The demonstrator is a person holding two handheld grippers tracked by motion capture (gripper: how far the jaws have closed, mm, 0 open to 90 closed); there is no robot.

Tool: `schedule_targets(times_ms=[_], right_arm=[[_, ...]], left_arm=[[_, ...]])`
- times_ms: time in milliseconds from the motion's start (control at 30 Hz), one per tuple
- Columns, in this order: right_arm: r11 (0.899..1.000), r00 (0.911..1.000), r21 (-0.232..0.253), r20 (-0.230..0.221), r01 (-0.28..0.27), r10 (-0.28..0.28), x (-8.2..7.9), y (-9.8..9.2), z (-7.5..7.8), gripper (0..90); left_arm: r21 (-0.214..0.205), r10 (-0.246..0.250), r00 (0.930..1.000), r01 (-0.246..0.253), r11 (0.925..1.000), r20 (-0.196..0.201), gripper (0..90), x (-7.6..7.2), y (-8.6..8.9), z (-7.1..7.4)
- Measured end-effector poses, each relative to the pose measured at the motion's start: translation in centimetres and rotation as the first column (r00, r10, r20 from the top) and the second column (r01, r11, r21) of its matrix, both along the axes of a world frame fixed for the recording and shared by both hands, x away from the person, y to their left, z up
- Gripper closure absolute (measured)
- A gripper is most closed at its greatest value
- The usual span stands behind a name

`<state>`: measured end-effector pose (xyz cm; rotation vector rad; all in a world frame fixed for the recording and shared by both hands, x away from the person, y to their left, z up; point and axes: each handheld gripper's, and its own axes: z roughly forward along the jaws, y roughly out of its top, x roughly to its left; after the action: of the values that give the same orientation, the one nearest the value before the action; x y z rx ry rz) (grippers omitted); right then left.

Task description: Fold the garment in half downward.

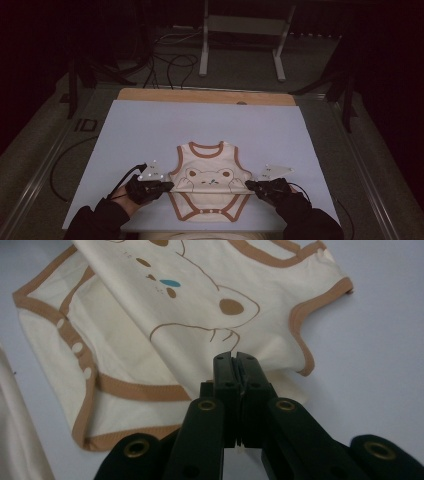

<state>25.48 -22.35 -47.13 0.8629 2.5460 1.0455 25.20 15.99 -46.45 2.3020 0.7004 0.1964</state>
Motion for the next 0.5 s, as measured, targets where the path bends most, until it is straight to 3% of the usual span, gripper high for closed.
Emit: schedule_targets(times_ms=[500], right_arm=[[1.0,0.9991,-0.015,-0.041,-0.013,0.012,-1.3,-0.1,-1.7,89.3]], left_arm=[[0.001,-0.022,0.9988,0.023,0.9997,-0.044,88.8,-1.2,-0.1,-1.9]])
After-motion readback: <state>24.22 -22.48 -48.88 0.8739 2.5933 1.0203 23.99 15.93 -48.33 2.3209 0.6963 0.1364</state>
